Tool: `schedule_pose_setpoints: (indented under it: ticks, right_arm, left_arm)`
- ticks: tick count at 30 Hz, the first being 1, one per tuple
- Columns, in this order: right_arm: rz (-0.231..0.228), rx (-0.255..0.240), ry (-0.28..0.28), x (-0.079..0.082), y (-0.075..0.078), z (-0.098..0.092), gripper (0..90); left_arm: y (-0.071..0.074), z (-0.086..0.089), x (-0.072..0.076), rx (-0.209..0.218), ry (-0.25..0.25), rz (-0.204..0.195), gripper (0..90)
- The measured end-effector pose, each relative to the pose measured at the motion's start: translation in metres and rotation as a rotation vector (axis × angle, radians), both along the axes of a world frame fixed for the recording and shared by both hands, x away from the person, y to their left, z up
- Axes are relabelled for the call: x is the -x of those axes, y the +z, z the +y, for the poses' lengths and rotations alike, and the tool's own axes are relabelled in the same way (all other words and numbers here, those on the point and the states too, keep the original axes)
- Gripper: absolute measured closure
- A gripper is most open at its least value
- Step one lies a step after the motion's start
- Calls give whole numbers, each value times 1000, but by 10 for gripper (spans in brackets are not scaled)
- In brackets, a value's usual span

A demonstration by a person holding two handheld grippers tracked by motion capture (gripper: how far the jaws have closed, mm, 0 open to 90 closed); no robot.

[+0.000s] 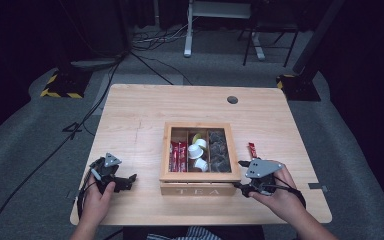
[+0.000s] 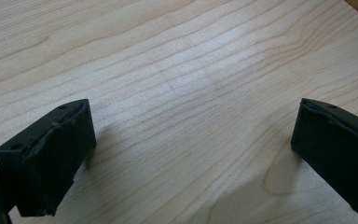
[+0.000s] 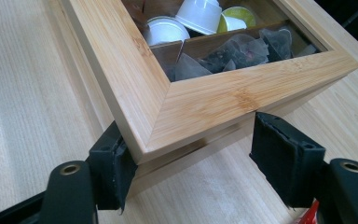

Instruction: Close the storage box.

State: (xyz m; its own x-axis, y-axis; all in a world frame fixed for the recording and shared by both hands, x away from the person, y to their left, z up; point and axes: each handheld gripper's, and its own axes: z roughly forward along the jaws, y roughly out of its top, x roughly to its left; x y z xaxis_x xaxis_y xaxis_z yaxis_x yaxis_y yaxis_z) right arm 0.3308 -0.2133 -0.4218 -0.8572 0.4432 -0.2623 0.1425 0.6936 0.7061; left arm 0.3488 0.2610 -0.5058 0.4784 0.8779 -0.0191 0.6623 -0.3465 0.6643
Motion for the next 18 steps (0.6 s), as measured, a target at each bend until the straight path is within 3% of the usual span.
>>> schedule_pose_setpoints:
  ticks: [5,18]
  right_arm:
    - [11,-2,4,-1,0,0,328]
    - [130,-39,22,-5,0,-5,310]
  left_arm:
    - [0,0,0,-1,-1,0,0]
    - [0,0,0,1,0,1,0]
